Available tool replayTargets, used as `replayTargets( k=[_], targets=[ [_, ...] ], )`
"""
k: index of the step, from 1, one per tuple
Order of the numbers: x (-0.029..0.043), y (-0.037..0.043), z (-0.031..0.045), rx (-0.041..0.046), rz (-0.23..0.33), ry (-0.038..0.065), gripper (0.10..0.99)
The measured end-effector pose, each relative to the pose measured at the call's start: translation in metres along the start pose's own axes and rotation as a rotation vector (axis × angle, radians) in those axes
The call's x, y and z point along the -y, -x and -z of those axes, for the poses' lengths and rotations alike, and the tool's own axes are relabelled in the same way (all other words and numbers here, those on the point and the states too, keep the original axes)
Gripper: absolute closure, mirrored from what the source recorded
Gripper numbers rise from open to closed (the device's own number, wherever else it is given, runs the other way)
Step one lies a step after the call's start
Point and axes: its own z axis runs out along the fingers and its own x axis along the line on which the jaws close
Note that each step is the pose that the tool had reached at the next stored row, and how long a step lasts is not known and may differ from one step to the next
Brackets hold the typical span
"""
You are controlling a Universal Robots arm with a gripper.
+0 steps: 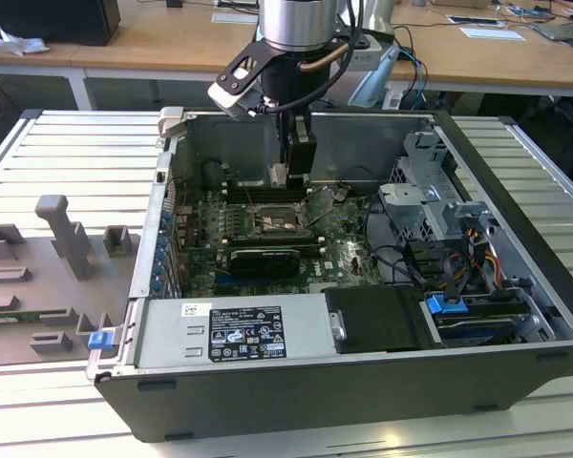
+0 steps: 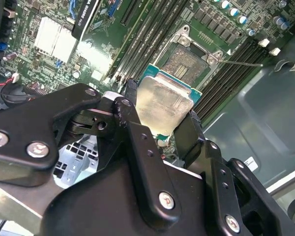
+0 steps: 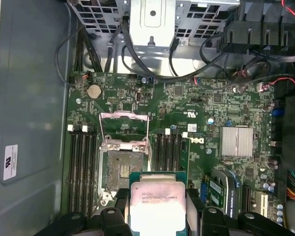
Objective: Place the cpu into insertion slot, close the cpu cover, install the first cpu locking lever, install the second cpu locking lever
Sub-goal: 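Place the cpu into insertion slot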
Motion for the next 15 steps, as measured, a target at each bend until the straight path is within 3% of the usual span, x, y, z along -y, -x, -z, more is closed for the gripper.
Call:
replayTargets(
  k=[15],
  targets=[
    [0.0005, 0.0, -0.0105, 0.0, -0.001, 0.0, 0.545]
  ],
)
